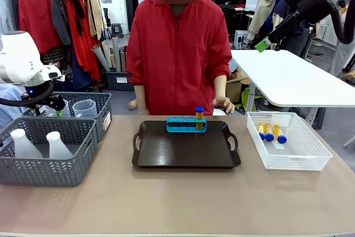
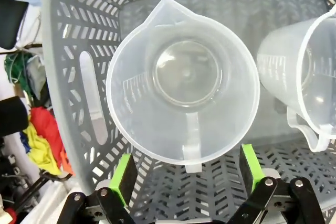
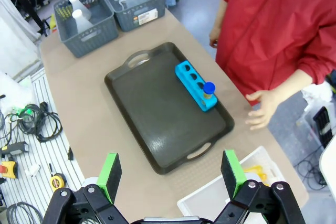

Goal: Prepare the laboratory tools.
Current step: Pick up one Large Measuring Cup and place it on the Handle tray.

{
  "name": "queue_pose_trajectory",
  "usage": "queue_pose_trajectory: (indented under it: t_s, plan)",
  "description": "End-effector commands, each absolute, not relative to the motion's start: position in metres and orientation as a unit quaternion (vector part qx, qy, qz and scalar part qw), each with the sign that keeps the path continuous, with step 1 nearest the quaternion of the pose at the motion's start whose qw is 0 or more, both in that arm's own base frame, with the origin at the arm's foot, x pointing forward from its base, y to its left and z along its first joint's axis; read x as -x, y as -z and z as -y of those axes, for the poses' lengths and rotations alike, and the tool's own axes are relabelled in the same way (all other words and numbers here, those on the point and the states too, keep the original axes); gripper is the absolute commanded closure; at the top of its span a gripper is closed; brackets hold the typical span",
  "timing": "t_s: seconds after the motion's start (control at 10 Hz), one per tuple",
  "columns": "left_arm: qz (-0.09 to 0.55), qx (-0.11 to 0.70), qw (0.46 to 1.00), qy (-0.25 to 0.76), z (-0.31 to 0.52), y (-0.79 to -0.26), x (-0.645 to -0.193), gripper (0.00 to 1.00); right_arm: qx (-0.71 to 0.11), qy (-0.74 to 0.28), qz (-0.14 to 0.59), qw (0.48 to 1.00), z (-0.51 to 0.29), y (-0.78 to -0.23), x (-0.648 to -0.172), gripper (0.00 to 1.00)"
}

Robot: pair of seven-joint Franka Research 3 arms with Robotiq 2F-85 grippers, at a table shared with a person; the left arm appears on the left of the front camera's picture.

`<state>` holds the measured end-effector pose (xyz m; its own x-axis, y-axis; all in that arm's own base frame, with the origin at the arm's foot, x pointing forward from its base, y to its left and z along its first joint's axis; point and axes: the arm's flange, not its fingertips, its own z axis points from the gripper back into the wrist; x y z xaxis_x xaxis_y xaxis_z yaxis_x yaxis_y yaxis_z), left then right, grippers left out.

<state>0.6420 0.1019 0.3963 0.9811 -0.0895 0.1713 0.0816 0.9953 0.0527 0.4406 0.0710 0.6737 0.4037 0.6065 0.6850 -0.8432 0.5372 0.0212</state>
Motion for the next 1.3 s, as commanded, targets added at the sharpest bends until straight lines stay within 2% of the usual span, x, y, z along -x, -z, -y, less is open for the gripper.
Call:
queue_pose_trajectory:
  t_s: [0.0,0.1,0.6,0.7,1.2]
  plan:
    - [0.094,-0.011,0.995,0.04,-0.107,-0.392,-0.65,0.0,-0.187,-0.447,0.319,0.815,-0.071,-0.675,-0.441,0.0]
    - [0.099,-0.016,0.994,0.042,-0.108,-0.389,-0.651,0.0,-0.187,-0.447,0.319,0.815,-0.071,-0.675,-0.441,0.0]
    - [0.099,-0.017,0.994,0.037,-0.111,-0.389,-0.652,0.97,-0.187,-0.447,0.319,0.815,-0.071,-0.675,-0.441,0.0]
    - [0.1,-0.017,0.994,0.035,-0.111,-0.39,-0.652,1.0,-0.187,-0.447,0.319,0.815,-0.071,-0.675,-0.441,0.0]
    - [0.103,-0.017,0.994,0.032,-0.112,-0.399,-0.649,1.0,-0.187,-0.447,0.319,0.815,-0.071,-0.675,-0.441,0.0]
